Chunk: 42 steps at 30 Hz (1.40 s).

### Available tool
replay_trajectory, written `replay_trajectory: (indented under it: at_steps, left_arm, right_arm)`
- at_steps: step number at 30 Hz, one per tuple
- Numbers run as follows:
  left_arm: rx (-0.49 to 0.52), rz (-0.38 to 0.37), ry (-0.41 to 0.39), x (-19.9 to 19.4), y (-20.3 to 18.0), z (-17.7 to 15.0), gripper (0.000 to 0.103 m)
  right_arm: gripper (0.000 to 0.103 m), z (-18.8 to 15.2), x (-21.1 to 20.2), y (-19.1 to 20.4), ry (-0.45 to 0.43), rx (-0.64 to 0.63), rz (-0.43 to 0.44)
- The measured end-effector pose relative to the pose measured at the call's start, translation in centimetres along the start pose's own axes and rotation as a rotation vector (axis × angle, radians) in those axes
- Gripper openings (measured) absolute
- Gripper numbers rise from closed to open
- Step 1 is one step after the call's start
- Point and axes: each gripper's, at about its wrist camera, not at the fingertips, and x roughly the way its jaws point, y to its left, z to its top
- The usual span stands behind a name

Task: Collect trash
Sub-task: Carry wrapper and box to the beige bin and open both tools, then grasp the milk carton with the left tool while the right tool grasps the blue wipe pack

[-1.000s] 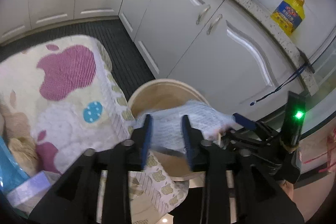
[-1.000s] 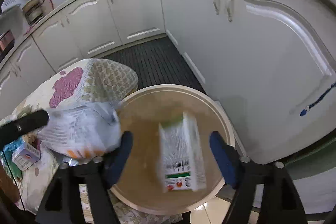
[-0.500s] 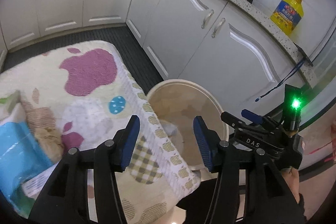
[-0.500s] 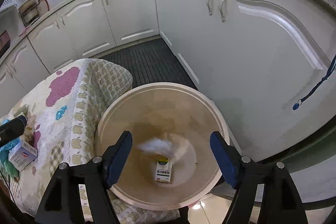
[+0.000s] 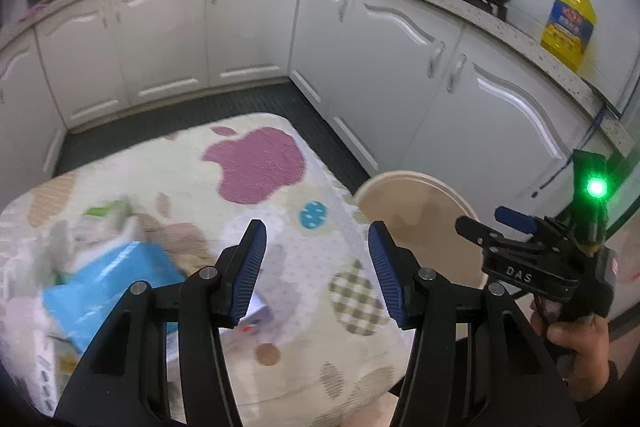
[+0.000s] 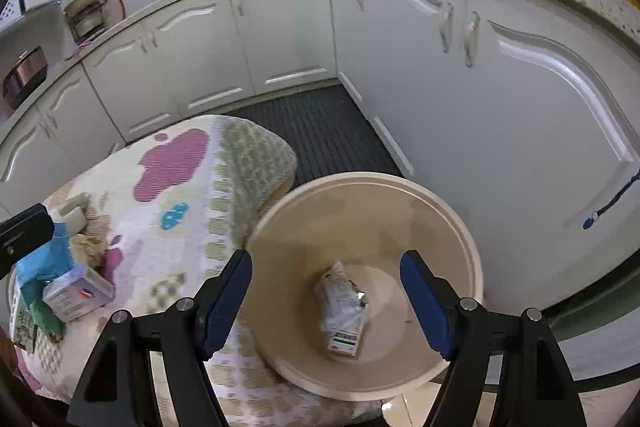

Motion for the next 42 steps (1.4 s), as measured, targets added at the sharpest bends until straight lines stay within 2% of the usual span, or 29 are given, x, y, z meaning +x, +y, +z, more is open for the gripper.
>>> replay_trajectory:
  at_steps: [14,25,37,42]
  left_arm:
    - [-0.043,0.148,-0.113,-5.9,5.5,-1.6,0.052]
    - [-0.08,0.243,-0.15,-9.3,10.1,-3.0,0.052]
    - [-0.157,0.273,-0.156,-11.3,14.4,-4.3,0.053]
    - [-0.166,0.24,-0.146,-12.1,16.0,-4.8,0.058]
  right_arm:
    - [0.077,1.1,-3.4,8.2,-0.08,-0.094,0.101]
    - [0.077,1.4,-4.7,15.1,-0.101,-0.193,0.176]
    - [0.077,1.4,-5.1,19.8,-0.101,-0.264,0.227]
    - [0.078,1.4,-5.1,21.1,-0.091,-0.286,0.248]
